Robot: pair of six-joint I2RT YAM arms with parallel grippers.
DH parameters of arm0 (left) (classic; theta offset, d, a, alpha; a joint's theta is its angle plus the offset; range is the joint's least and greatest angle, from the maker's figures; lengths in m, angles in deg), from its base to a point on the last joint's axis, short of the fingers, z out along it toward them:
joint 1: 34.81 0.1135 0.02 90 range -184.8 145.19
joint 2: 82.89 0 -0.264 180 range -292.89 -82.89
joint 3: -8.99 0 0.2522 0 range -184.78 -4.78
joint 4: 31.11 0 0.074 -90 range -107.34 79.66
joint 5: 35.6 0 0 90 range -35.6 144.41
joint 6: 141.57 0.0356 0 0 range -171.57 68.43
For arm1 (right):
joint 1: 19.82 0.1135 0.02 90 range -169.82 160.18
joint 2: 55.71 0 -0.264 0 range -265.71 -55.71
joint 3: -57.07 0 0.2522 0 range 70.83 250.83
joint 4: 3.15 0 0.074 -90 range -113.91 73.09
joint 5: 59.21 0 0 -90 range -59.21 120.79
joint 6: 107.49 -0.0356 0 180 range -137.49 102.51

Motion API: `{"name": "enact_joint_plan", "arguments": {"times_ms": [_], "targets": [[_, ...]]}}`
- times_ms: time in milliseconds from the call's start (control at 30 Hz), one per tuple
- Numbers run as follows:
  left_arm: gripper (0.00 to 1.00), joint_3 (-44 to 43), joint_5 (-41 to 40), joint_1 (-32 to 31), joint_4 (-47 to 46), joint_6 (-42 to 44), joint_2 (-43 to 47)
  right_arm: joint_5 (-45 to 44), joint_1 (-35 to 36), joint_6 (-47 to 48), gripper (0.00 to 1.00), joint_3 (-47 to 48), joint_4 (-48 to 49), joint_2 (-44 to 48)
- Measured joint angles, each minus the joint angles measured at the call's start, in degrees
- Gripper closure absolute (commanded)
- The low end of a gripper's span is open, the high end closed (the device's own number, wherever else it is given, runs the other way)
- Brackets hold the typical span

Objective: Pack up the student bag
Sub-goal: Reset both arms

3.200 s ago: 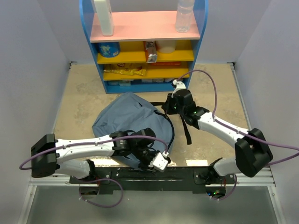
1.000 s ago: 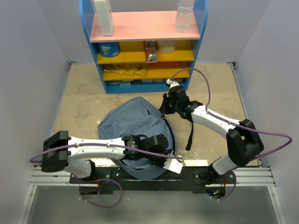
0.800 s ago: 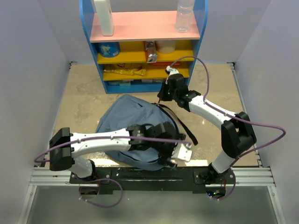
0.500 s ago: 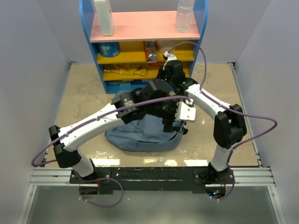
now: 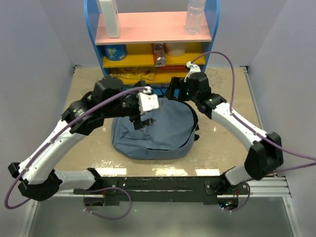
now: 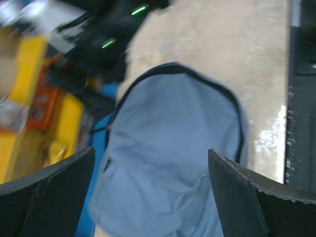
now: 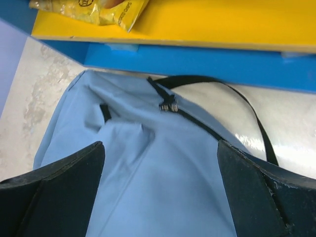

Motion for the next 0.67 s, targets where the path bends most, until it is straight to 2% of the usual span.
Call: {"name": "enact_joint_plan", "arguments": {"times_ms": [100, 367, 533, 667], "targets": [[0.00, 2.2, -3.7, 4.6, -2.5, -2.5, 3.7, 0.0, 0.0, 0.0, 0.01, -3.1, -3.2, 6.5], [0.00, 20.0, -12.3, 14.4, -7.7, -10.8, 19.0, -0.2, 0.0, 0.1, 0.01, -14.3, -7.0, 26.5], [0.00, 25.5, -16.3, 17.9, -9.1, -16.1, 16.9, -0.5, 0.0, 0.2, 0.01, -15.6, -8.3, 30.3], [0.00, 29.9, -14.5, 24.8, -11.6, -17.4, 11.4, -0.9, 0.0, 0.2, 0.01, -18.9, -10.1, 32.0]]}}
